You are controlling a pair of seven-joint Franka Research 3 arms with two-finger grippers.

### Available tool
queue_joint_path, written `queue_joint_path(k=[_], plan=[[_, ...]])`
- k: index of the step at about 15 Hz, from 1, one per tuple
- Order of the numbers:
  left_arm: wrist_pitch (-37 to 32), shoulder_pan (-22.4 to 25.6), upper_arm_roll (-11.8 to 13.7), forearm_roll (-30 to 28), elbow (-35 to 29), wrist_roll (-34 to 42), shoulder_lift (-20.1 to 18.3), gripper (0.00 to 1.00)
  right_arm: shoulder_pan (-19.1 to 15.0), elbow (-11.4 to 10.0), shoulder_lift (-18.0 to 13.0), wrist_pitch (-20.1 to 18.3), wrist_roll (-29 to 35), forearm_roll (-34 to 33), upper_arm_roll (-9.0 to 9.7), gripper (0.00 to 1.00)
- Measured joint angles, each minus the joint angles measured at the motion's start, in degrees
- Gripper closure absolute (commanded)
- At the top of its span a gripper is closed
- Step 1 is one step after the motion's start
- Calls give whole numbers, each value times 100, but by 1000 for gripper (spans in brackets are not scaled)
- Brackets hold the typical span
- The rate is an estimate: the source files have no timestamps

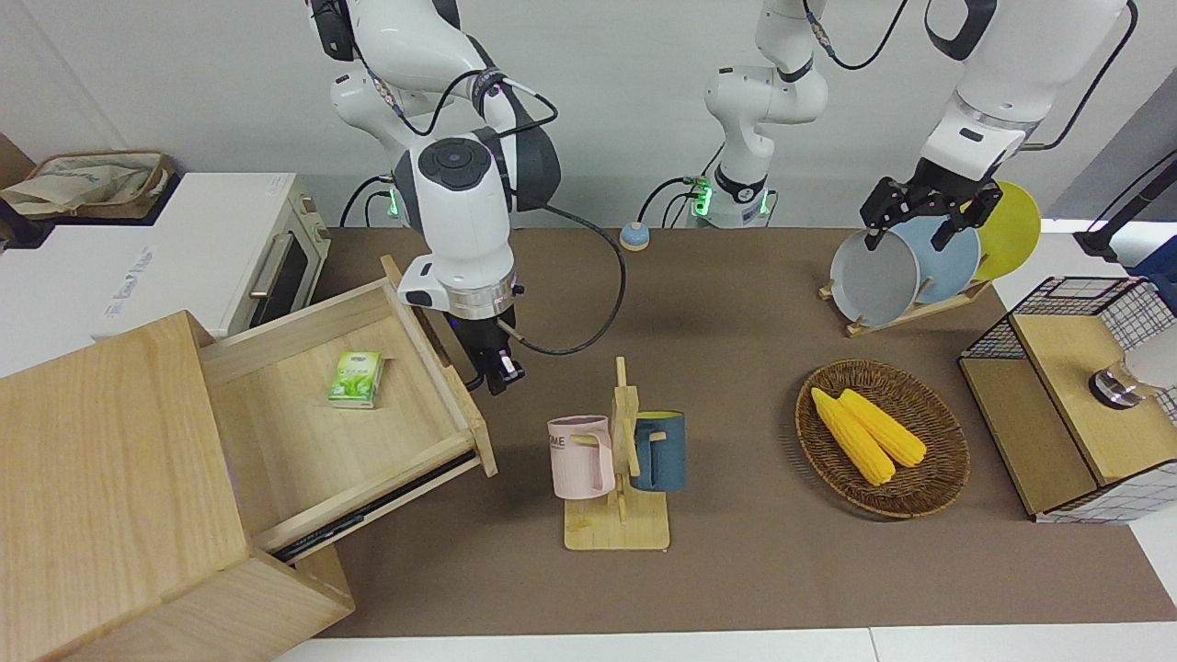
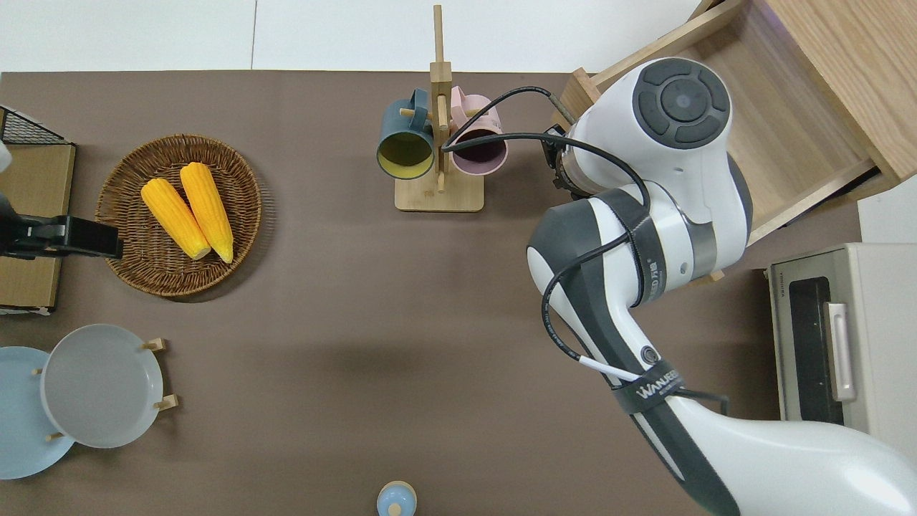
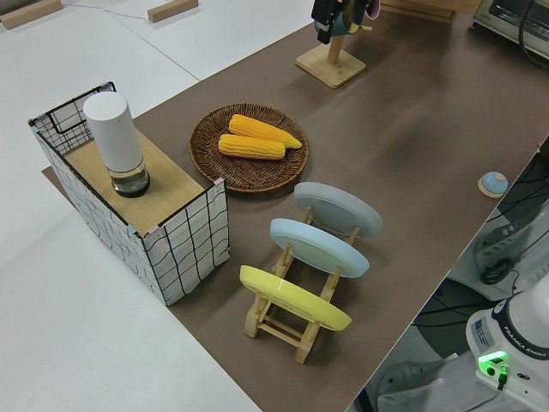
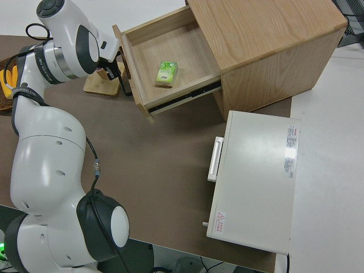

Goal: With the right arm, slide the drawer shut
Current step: 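Push the wooden drawer away from the robot with the right arm, then press the drawer front fully shut with the right gripper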

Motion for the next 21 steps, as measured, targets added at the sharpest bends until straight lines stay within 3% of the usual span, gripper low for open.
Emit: queue_joint_path(k=[12,21], plan=[[0,0,0,0,0,0,0,5,-165,1,2,3,-739,-4,-409,1000],[0,0,0,0,0,0,0,5,-583,17,2,3,-1678,53,-445,1000]])
